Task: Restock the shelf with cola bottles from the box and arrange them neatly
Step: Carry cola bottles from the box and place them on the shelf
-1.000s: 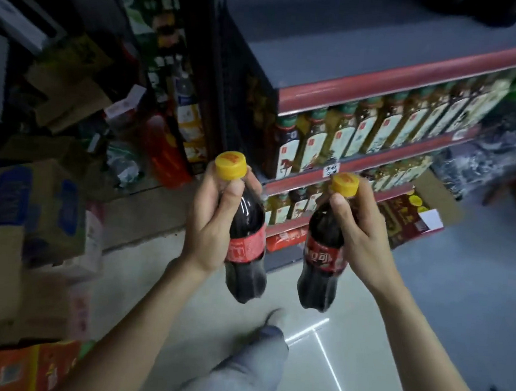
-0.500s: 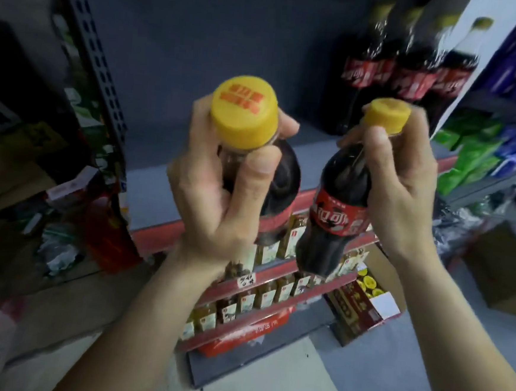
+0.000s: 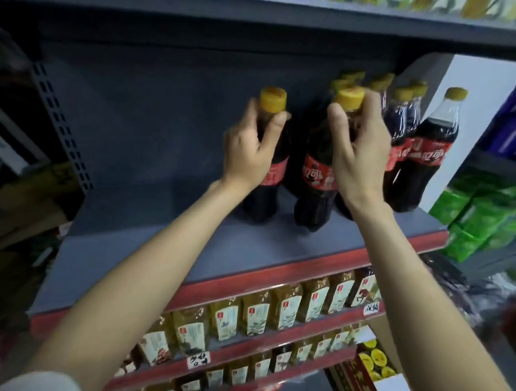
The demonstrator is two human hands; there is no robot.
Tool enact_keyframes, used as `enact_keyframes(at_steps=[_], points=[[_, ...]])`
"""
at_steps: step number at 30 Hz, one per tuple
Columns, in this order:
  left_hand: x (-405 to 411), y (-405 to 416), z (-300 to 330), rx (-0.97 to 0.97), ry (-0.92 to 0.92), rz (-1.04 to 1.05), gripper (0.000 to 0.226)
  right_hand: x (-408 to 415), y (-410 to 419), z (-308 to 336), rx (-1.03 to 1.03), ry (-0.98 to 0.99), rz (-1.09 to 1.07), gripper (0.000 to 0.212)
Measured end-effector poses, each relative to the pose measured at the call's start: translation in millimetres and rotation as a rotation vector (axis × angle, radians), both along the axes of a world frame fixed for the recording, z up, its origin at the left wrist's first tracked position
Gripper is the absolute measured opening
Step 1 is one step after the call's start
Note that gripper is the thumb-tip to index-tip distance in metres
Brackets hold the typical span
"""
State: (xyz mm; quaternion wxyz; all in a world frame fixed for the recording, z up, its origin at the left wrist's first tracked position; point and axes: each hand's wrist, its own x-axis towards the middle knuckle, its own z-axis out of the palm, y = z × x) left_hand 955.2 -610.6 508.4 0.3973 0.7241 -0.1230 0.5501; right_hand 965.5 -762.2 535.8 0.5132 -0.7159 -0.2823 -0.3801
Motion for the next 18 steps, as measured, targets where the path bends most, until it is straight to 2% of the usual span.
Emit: enact_keyframes(at_steps=[1,4,7,11,15,18], points=[[14.7,-0.8,-0.5,0.0,0.044,0.032,0.078,11.5,-0.6,-1.1,0.0,0.017,-0.017,0.012],[52.1,-3.5,1.5,-0.011,0.177,0.122,0.089,35.6,0.2,-1.0,-0.035,0.036,-0.061,0.04],[79.4,-7.1,6.0,-0.036,0.212,0.187,0.083,55.8,-0.5,-1.7,-0.121,0.06,-0.175,0.053],[113.0,-13.5,11.0,-0.104,0.286,0.235,0.07,71.0,0.4,-2.8,-0.17,0.057,-0.186,0.05],[144.7,-17.4,10.2,-0.169,0.383,0.19,0.05,86.0,3.5,3.4,-0.258,0.179,-0.198,0.051],[162.3,-16.4,15.0,-0.213,0.454,0.059,0.05,91.3,3.0,0.4,-0.249,0.06,-0.188,0.054]])
